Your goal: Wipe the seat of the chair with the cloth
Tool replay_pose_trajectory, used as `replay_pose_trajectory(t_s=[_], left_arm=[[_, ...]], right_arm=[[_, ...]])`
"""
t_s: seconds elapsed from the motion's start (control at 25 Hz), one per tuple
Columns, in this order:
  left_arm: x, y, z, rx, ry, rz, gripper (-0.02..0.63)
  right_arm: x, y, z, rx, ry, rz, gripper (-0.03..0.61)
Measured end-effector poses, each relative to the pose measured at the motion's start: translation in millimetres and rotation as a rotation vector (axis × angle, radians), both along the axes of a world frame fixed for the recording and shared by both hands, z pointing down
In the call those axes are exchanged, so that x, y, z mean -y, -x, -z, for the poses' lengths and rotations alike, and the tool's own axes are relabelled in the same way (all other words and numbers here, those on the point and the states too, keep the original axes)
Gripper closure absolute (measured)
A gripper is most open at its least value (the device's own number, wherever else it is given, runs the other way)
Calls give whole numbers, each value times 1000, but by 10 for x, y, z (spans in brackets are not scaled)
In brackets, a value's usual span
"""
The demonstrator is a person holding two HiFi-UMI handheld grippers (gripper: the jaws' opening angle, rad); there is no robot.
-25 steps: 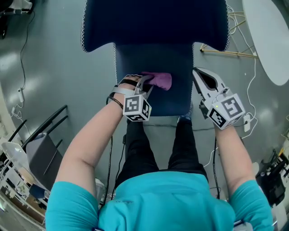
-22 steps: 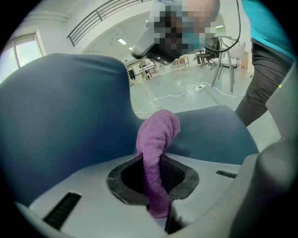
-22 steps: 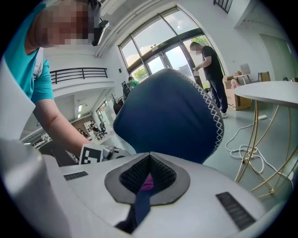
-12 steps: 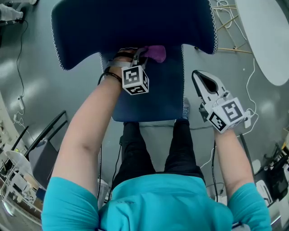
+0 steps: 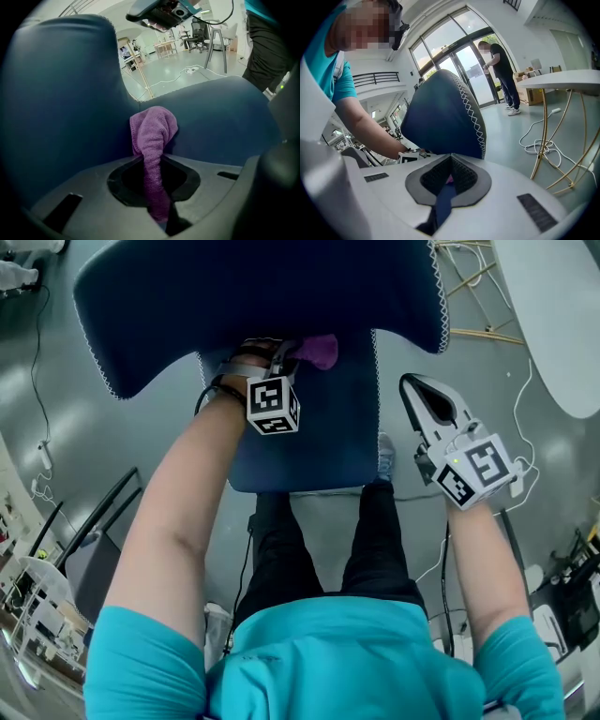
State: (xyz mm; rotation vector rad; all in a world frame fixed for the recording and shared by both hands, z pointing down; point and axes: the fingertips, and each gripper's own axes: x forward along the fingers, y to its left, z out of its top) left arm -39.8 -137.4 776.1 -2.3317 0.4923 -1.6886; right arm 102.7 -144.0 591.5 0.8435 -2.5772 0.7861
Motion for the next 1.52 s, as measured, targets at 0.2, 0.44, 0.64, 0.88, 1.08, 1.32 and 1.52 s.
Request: replay_pose_trajectory(t_s=[0.2, 0.44, 0.64, 0.88, 1.08, 1.32, 1.52], left_arm=[[-67, 6, 26, -9, 16, 17, 563], [-232, -18, 1, -31, 28, 33, 563], [-374, -19, 9, -35, 39, 29, 563], [-617, -63, -36, -34, 59, 16, 563], [-836, -85, -55, -37, 73, 18, 563], [-1015, -128, -46, -42, 82, 20, 563], [-1175, -156, -41, -44, 89, 25, 563]], right_arm=[[-32, 85, 34, 3, 0, 13, 581], [-78, 115, 3, -3, 3, 24, 581], [-101, 149, 41, -6, -7, 29, 581], [-174, 127, 39, -8, -12, 33, 581], [-255, 143, 67, -3, -17, 33, 583], [-333, 151, 104, 0, -20, 34, 581], [-437, 146, 133, 0, -24, 36, 583]])
